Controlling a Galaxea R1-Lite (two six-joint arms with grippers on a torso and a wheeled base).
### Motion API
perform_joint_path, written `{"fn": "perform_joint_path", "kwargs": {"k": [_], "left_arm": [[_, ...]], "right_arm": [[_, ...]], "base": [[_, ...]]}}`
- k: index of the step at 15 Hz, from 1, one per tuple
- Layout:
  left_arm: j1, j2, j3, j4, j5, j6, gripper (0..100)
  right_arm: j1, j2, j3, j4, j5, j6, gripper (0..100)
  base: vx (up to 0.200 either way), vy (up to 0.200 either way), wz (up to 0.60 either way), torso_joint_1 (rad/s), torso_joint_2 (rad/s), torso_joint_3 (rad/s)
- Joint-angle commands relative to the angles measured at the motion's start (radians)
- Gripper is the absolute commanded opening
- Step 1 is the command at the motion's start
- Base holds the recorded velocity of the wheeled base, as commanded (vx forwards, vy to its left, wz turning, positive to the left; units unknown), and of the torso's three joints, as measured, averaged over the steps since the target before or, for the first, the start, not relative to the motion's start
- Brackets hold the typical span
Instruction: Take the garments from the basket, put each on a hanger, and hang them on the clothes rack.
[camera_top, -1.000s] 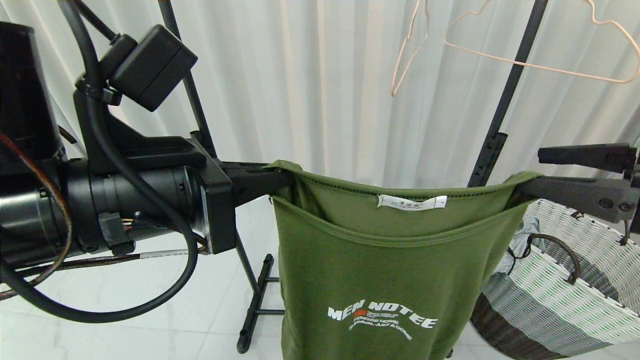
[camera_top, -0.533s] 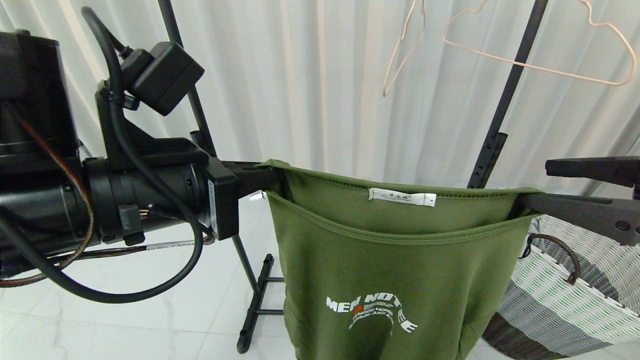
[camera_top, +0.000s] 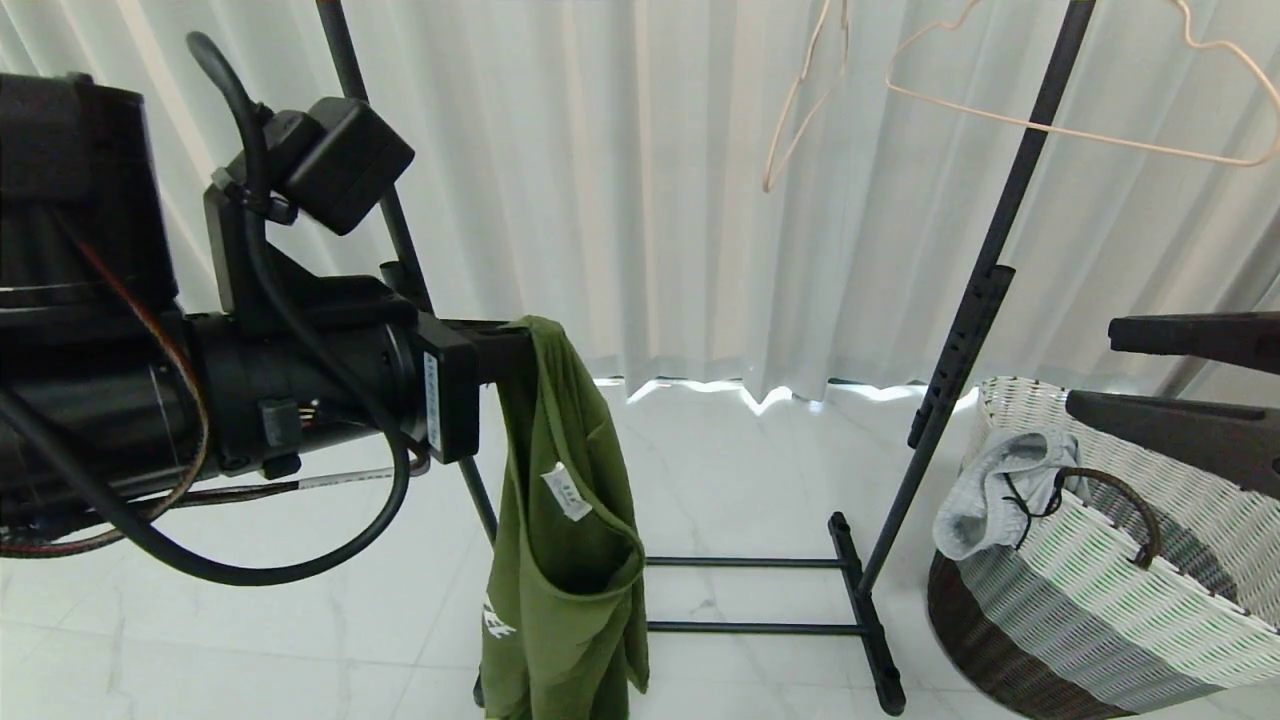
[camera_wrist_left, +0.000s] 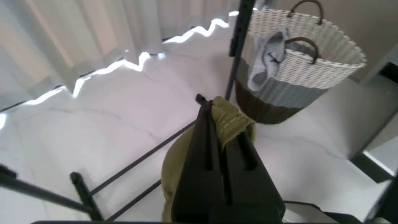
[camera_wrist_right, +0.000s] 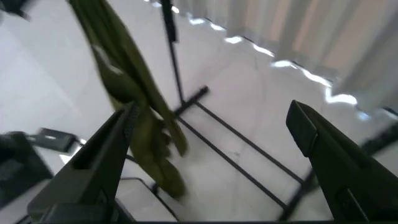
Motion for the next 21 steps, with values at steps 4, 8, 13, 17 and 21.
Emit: {"fn": "perform_joint_path", "kwargs": {"k": [4, 8, 13, 17, 21], "left_arm": [[0.098, -0.022, 0.013, 0.001, 0.025, 0.019, 0], [0.106, -0.028, 0.027, 0.001, 0.023, 0.019, 0], [0.145, -0.029, 0.024, 0.001, 0.022, 0.019, 0], [0.168, -0.042, 0.029, 0.001, 0.023, 0.021, 0], [0.204, -0.052, 0.045, 0.001, 0.022, 0.073, 0]], "right_arm": [[-0.234, -0.013, 0.045, 0.138, -0.146, -0.202, 100], [-0.237, -0.049, 0.165, 0.020, -0.231, -0.231, 100], [-0.246, -0.053, 0.321, -0.156, -0.343, -0.271, 100], [-0.311, -0.056, 0.336, -0.185, -0.343, -0.254, 100], [-0.328, -0.059, 0.327, -0.208, -0.343, -0.170, 100]], "base": [[0.000, 0.000, 0.00, 0.000, 0.00, 0.000], [0.000, 0.000, 0.00, 0.000, 0.00, 0.000], [0.000, 0.000, 0.00, 0.000, 0.00, 0.000], [0.000, 0.000, 0.00, 0.000, 0.00, 0.000], [0.000, 0.000, 0.00, 0.000, 0.00, 0.000]]}}
